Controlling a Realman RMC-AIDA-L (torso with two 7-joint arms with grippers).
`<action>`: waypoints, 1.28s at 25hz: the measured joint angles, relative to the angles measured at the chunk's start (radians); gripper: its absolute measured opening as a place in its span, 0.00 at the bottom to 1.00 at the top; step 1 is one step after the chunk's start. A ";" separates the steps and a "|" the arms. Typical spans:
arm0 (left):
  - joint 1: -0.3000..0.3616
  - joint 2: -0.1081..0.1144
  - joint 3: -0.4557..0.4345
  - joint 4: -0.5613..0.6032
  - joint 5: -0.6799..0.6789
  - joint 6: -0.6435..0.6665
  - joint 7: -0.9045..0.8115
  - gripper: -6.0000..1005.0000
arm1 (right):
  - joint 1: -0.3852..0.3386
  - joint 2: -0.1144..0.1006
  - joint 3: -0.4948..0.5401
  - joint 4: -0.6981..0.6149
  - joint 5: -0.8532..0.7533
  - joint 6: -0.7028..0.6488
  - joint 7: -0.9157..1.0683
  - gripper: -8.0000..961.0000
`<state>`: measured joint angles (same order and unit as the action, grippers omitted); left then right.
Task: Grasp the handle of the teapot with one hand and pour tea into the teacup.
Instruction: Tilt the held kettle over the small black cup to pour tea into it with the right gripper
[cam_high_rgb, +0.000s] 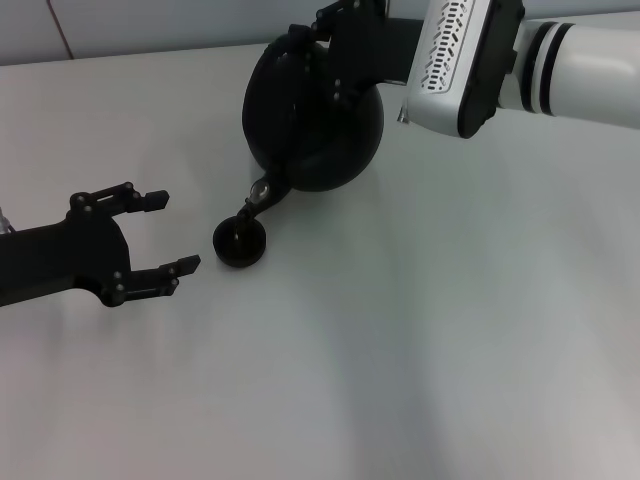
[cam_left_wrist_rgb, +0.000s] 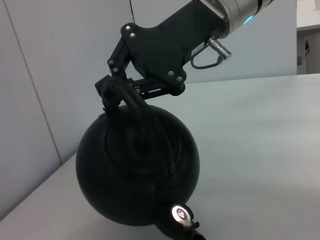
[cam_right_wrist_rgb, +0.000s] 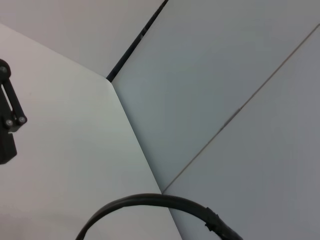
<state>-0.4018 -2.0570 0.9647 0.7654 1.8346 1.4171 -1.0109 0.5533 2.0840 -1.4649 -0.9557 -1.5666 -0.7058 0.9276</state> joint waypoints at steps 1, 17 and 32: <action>0.000 0.000 0.000 0.000 0.000 0.000 0.000 0.80 | -0.001 0.000 0.000 0.000 0.000 0.001 0.000 0.10; -0.002 0.000 -0.001 0.000 0.000 0.000 0.000 0.80 | -0.036 0.003 0.003 -0.007 0.096 0.001 0.011 0.10; -0.005 0.000 0.002 0.013 0.000 0.000 0.000 0.80 | -0.205 0.002 -0.003 -0.012 0.468 -0.009 0.003 0.11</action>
<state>-0.4073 -2.0569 0.9668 0.7789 1.8346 1.4175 -1.0109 0.3483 2.0856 -1.4674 -0.9675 -1.0989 -0.7146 0.9307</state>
